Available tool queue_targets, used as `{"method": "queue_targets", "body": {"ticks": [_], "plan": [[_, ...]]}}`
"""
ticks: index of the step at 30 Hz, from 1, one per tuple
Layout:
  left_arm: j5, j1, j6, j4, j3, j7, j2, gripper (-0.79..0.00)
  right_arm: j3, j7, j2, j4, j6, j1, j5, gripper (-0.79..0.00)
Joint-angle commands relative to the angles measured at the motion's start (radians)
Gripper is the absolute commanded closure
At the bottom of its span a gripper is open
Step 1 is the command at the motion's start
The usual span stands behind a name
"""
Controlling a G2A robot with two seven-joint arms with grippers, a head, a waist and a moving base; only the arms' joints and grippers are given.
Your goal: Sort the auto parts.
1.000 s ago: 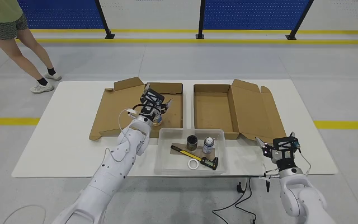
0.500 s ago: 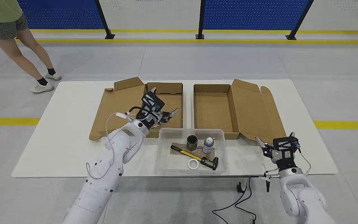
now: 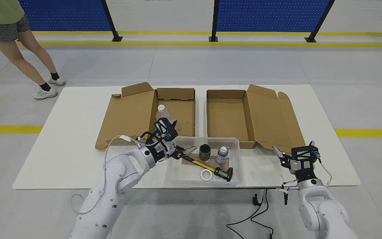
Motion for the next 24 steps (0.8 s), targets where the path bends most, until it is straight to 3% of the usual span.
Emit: {"method": "queue_targets", "body": {"ticks": [1,8,24], "plan": [[-0.029,0.007,0.006,-0.004,0.014,-0.023,-0.001,-0.785,0.000,0.000,0.000,0.000,0.000,0.000,0.000,-0.785],[-0.038,-0.007,0.047,0.013,0.097,-0.068,-0.011,-0.785,0.000,0.000,0.000,0.000,0.000,0.000,0.000,-0.785],[0.066,-0.142,0.146,0.183,0.323,0.005,-0.056,-0.785,0.000,0.000,0.000,0.000,0.000,0.000,0.000,-0.785]]}}
